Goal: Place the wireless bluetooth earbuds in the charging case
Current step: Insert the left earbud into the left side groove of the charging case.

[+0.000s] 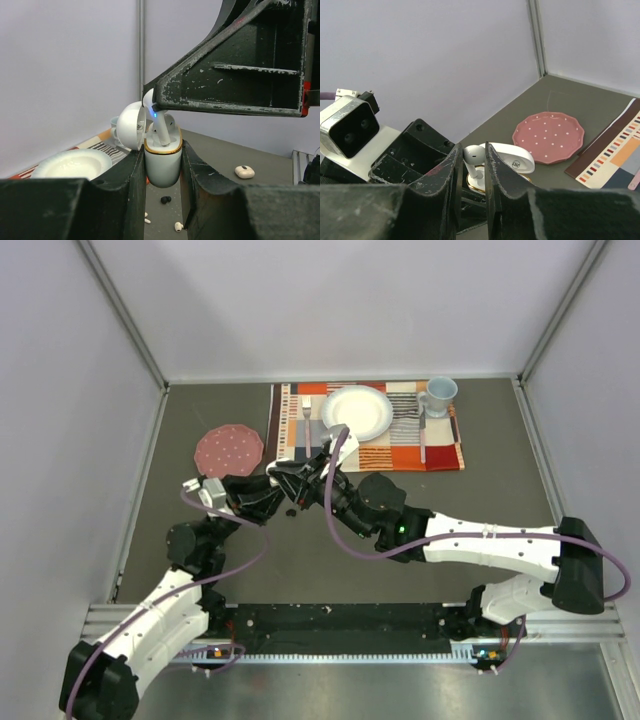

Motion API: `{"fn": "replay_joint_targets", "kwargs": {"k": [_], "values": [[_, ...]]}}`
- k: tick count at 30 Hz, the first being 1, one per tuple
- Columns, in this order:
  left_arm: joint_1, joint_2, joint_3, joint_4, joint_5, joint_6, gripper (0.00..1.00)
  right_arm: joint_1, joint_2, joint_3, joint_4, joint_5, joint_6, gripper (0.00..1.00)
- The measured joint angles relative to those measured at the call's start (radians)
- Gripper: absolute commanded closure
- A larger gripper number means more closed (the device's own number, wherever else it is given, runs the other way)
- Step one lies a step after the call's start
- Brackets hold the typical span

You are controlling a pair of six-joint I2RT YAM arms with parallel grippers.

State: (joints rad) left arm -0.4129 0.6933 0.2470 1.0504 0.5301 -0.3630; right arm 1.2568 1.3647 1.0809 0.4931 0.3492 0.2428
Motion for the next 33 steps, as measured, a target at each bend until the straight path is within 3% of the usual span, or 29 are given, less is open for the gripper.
{"fn": "replay_joint_targets", "kwargs": {"k": [33], "values": [[0.000,-0.011,0.000,-0.041,-0.023,0.018,1.00,-0.031,0.015,0.000,-0.017,0.007,0.068,0.88]]}}
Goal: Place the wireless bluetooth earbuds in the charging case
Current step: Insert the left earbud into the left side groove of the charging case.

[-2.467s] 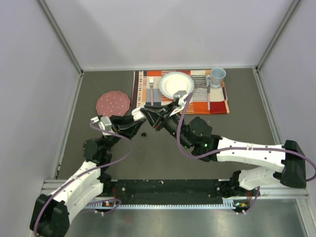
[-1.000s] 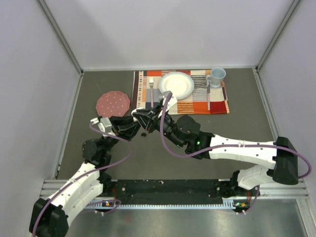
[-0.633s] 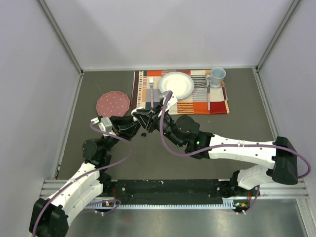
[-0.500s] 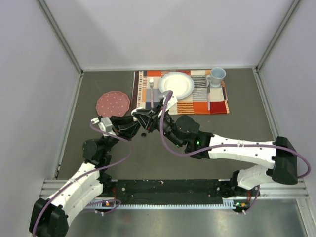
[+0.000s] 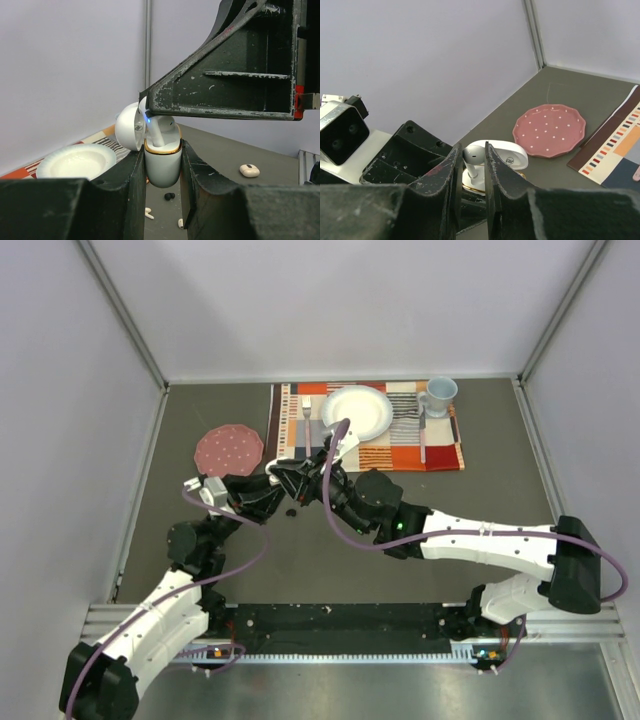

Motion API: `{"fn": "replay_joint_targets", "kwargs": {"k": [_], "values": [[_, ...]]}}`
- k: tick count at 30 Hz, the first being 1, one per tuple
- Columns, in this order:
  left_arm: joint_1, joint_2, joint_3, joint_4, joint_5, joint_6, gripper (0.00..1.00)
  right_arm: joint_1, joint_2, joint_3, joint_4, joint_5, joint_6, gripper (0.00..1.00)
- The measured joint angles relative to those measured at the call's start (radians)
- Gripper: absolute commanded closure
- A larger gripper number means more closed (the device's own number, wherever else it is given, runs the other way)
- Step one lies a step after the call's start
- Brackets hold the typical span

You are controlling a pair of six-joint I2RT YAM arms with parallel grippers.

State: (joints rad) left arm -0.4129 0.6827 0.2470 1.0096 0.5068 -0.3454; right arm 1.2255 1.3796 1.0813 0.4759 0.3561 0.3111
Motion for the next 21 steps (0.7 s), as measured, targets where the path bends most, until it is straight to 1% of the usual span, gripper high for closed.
{"fn": "replay_joint_targets", "kwargs": {"k": [7,17,21], "values": [[0.000,-0.001,0.000,0.000,-0.005,0.000,1.00,-0.005,0.000,-0.005,0.003,-0.024,-0.001,0.85],[0.000,-0.005,0.000,-0.016,-0.021,0.000,1.00,-0.005,-0.001,-0.028,0.024,-0.025,-0.018,0.84],[0.000,-0.006,0.000,-0.017,-0.026,0.000,1.00,-0.005,-0.001,-0.028,0.023,-0.029,-0.031,0.77]]}}
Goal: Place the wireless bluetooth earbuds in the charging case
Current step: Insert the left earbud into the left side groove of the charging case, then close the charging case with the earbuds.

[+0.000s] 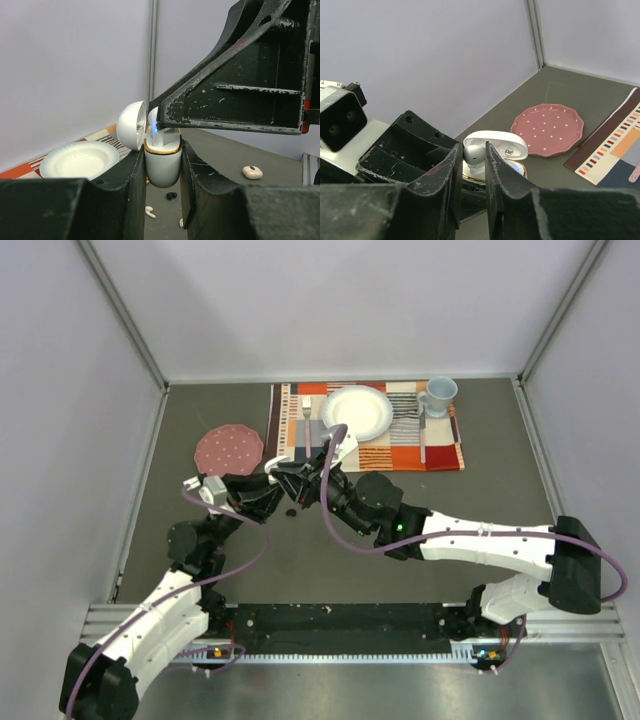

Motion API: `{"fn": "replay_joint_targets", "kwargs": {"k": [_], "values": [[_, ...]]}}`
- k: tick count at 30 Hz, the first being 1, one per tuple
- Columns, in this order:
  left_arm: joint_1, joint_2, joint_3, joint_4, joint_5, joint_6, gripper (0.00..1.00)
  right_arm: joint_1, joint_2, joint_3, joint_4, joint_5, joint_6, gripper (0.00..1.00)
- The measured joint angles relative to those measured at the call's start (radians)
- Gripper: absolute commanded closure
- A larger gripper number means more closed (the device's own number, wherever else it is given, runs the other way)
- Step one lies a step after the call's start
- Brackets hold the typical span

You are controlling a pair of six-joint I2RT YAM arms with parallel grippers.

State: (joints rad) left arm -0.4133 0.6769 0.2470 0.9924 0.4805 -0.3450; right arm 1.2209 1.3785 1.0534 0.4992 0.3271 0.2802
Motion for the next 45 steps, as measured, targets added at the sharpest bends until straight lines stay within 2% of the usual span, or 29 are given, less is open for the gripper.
{"fn": "replay_joint_targets", "kwargs": {"k": [8,19,28,32,35,39,45], "values": [[0.000,0.000,0.000,-0.021,-0.006,0.005,1.00,0.002,-0.001,0.005,-0.026,-0.020,-0.019,0.57],[0.000,-0.010,0.000,-0.027,-0.007,0.005,1.00,0.002,-0.014,0.073,-0.152,-0.055,-0.028,0.50],[0.000,-0.020,0.000,-0.018,-0.006,0.005,1.00,0.000,-0.035,0.110,-0.167,-0.065,-0.045,0.45],[0.000,-0.021,0.000,-0.019,-0.006,0.008,1.00,0.000,-0.043,0.114,-0.167,-0.064,-0.051,0.37],[0.000,-0.021,0.000,-0.023,0.003,0.010,1.00,-0.003,-0.051,0.122,-0.187,-0.033,-0.051,0.20],[0.000,-0.020,0.000,-0.029,0.034,0.008,1.00,-0.039,-0.057,0.169,-0.263,0.028,-0.021,0.18],[0.000,0.019,0.030,-0.031,0.139,0.008,1.00,-0.157,-0.070,0.230,-0.432,0.028,0.072,0.15]]}}
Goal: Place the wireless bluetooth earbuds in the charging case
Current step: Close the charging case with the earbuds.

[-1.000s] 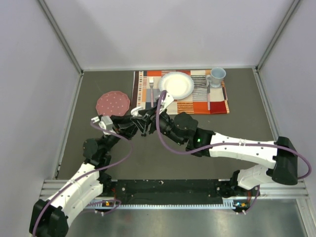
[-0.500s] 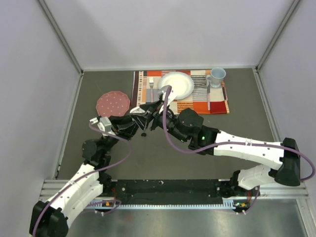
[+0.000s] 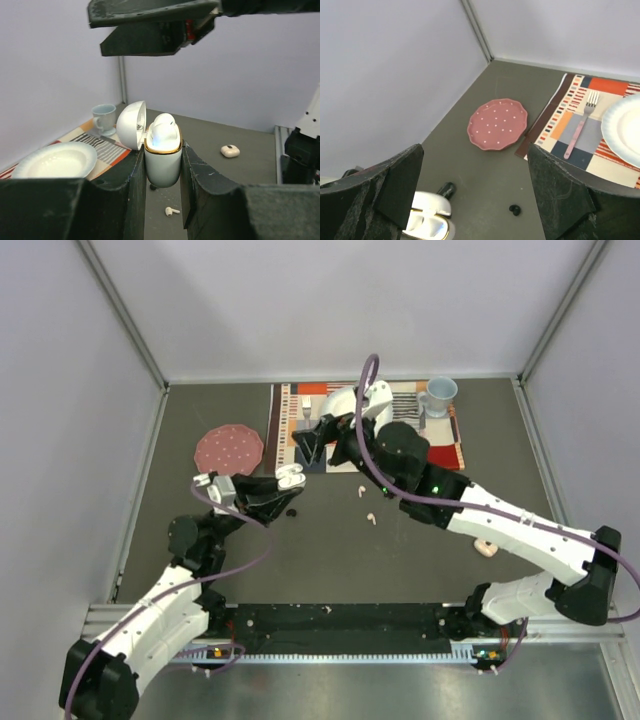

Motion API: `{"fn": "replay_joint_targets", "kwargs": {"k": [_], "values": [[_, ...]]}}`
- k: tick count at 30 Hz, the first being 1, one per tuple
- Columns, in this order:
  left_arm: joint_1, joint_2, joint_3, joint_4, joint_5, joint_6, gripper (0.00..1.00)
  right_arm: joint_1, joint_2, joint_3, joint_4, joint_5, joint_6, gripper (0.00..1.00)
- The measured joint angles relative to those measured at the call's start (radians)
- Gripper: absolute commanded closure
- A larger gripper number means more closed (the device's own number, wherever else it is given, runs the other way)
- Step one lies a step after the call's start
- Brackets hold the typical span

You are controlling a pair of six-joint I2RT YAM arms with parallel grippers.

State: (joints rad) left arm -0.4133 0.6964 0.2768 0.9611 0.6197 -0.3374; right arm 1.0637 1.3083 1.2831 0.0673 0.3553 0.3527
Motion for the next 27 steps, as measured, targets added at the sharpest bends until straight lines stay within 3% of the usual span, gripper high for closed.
{"fn": "replay_joint_targets", "kwargs": {"k": [11,27], "values": [[-0.001,0.098,0.101,-0.003,0.223,0.000,1.00,-0.116,0.035,0.072,-0.258,-0.229,0.114,0.14],[-0.015,0.127,0.107,-0.019,0.262,0.000,1.00,-0.118,0.047,0.026,-0.291,-0.348,0.166,0.14]]}}
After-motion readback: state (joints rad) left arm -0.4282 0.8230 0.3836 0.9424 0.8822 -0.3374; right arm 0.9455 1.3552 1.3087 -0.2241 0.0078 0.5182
